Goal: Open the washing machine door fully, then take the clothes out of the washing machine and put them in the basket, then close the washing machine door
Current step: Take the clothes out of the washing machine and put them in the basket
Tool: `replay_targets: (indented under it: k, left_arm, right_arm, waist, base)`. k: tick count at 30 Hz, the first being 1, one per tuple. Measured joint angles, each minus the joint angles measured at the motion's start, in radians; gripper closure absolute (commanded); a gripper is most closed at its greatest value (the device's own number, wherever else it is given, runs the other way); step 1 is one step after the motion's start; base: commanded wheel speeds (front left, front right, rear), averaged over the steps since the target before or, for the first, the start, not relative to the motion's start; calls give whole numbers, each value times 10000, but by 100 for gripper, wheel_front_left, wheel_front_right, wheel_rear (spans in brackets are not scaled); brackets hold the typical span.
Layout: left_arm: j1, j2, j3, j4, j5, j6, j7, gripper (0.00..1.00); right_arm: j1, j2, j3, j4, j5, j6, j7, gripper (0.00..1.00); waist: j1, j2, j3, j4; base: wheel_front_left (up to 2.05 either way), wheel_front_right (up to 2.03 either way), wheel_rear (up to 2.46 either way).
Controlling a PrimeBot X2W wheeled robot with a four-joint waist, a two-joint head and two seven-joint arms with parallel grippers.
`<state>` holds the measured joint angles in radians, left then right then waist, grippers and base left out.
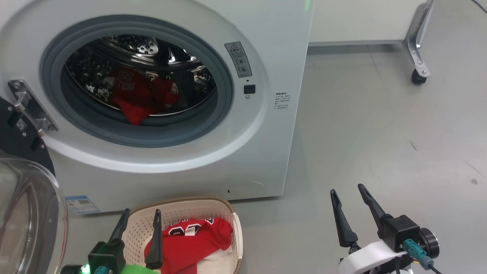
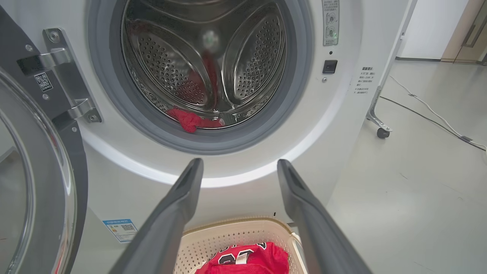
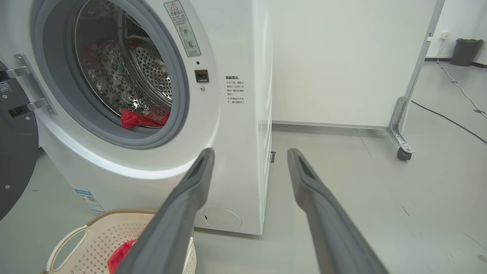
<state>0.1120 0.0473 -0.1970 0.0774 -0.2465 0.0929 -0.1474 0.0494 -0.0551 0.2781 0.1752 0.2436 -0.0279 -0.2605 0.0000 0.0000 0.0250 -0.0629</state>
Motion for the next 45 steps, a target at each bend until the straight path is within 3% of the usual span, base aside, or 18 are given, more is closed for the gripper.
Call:
replay_targets:
  k: [11, 23, 38, 45]
  left_arm:
    - [-1479, 21, 109, 173, -132, -73, 466, 0]
    - [-4010, 479, 683, 1306, -163, -77, 1482, 0]
    - [-7285, 2207, 1369, 2729, -318, -485, 3735, 0]
    - [-8377, 3131, 1661, 3170, -117, -556, 4449, 0]
  right_arm:
    - [-547, 13, 343, -380, -174, 169, 0, 0]
    - [-1579, 21, 892, -587, -174, 314, -2, 0]
    - [-2958, 17, 1647, -1051, 1041, 320, -2, 0]
    - [-3280, 19, 2008, -1175, 1774, 50, -2, 0]
  waist:
    - [0, 0, 1221, -82]
    - [0, 0, 2810, -659]
    - [0, 0, 4772, -1892]
    - [0, 0, 5405, -2625]
  base:
    - [0, 0, 0]
    - [0, 0, 0]
    - [0, 0, 0]
    - [0, 0, 0]
